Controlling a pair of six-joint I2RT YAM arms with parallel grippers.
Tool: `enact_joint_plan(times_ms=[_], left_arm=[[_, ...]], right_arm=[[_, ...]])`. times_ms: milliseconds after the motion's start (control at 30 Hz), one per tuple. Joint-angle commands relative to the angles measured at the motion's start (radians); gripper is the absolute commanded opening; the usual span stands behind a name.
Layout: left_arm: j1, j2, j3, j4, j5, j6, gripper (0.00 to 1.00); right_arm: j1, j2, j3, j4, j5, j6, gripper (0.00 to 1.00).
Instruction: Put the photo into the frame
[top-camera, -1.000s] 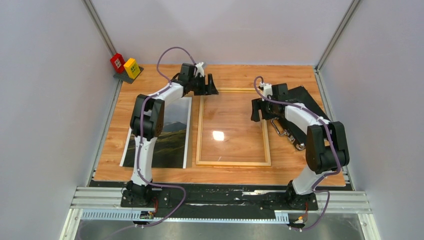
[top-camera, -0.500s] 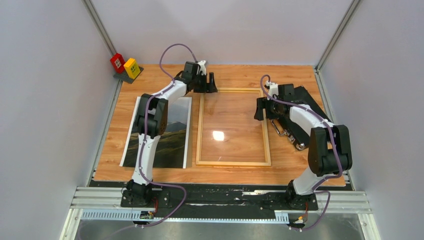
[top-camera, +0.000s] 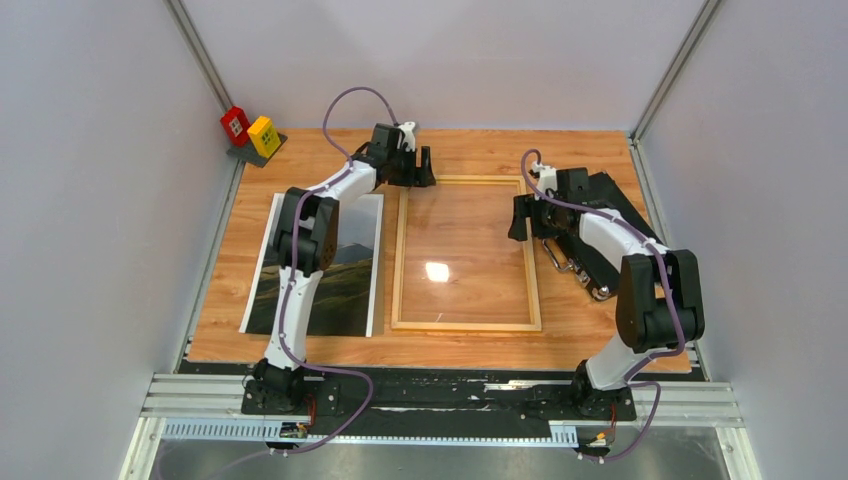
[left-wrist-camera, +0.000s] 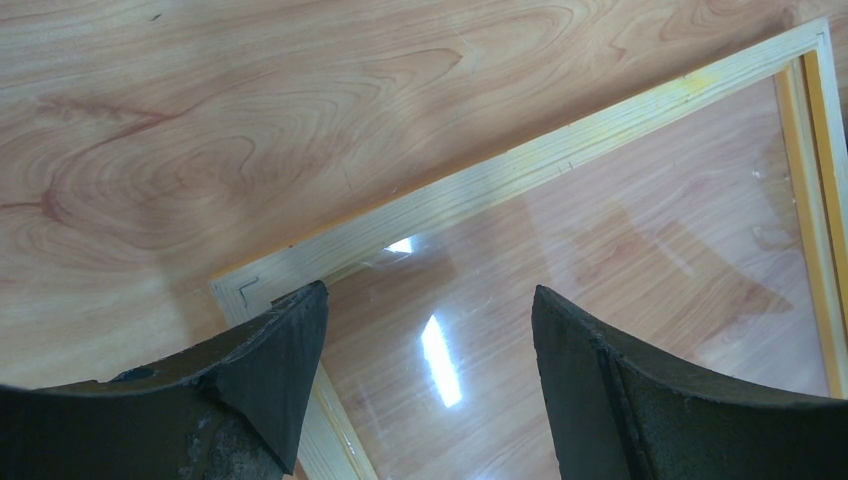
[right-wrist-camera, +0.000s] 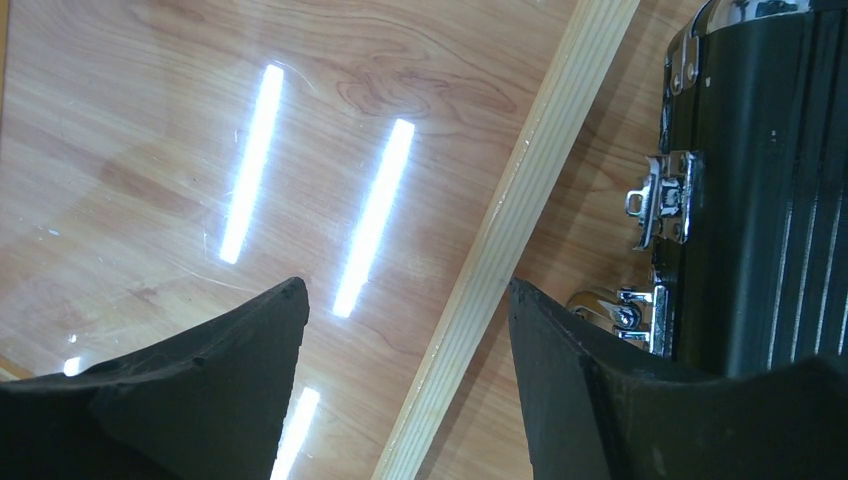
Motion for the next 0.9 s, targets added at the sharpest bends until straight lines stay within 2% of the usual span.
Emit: enact_joint_plan(times_ms=[0, 267, 467, 867], left_arm=[[-0.002, -0.099, -0.022, -0.010, 0.013, 0.005, 0.83], [-0.003, -0.279, -0.086, -0.060, 0.061, -0.009, 0.86], [-0.001, -0.473, -0.221, -0.125, 0.035, 0.044, 0.87], [0.015, -0.961, -0.566, -0.357, -0.080, 0.366, 0.94]], right_arm=[[-0.009, -0.036, -0.003, 0.038, -0.020, 0.017, 0.71], [-0.015, -0.074, -0.012, 0.039, 0.011, 0.029, 0.70], [-0.014, -0.069, -0.020, 0.046, 0.065, 0.035, 0.68], [-0.012, -0.009, -0.048, 0.045, 0.145, 0.030, 0.57]])
